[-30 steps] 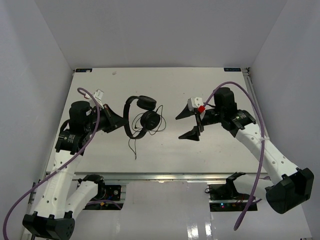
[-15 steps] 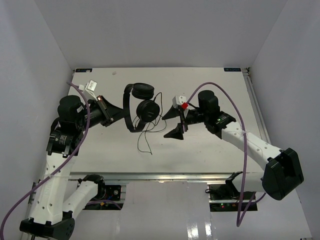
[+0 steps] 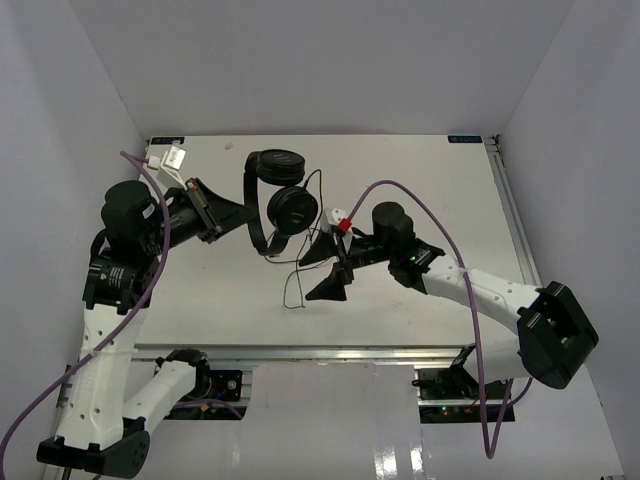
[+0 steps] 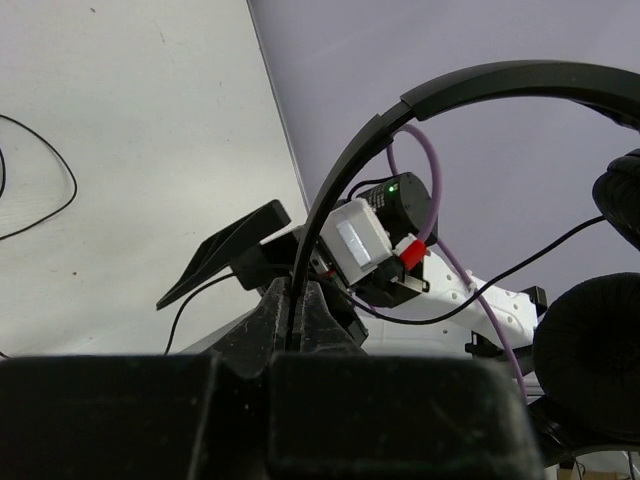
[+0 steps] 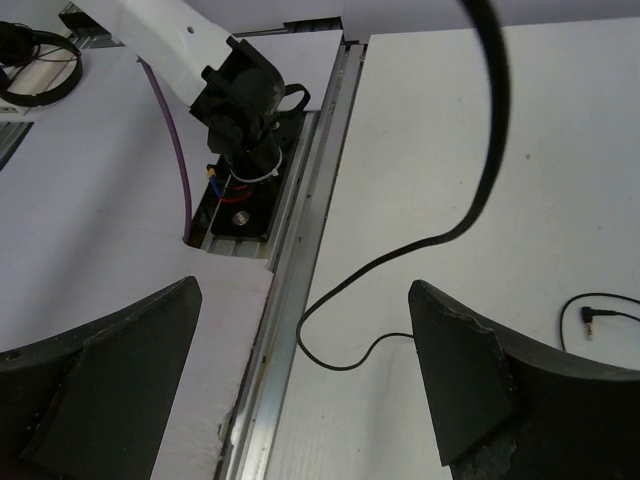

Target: Wrap the headphones

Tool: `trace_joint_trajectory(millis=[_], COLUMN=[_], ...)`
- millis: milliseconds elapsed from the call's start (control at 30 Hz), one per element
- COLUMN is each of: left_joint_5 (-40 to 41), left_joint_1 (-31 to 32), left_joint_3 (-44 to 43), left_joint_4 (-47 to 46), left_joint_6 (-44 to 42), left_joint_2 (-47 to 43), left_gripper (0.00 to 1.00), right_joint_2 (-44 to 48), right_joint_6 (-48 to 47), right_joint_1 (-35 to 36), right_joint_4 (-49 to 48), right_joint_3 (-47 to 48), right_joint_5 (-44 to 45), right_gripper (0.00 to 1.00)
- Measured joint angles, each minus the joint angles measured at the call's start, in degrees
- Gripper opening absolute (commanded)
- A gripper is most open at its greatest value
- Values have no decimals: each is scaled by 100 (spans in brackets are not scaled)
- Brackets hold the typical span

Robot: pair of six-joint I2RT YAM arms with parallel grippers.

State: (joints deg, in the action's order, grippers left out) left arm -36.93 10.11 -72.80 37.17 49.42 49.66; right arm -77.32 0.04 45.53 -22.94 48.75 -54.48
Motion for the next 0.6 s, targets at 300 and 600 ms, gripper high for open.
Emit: trace_joint_trajectory(millis=[300, 600], left_joint_5=[-128, -294], left_joint_1=[0, 4], left_joint_3=[-196, -283], left_joint_4=[-46, -314], left_joint_6=[250, 649], left_joint_2=[52, 31], left_gripper=[0, 0], right_joint_2=[-319, -594], right_joint_6=[833, 1144], right_joint_1=[224, 382], right_joint_4=[-1002, -1547], right_joint_3=[-395, -485], right_joint_5=[214, 474], right_gripper=[91, 91])
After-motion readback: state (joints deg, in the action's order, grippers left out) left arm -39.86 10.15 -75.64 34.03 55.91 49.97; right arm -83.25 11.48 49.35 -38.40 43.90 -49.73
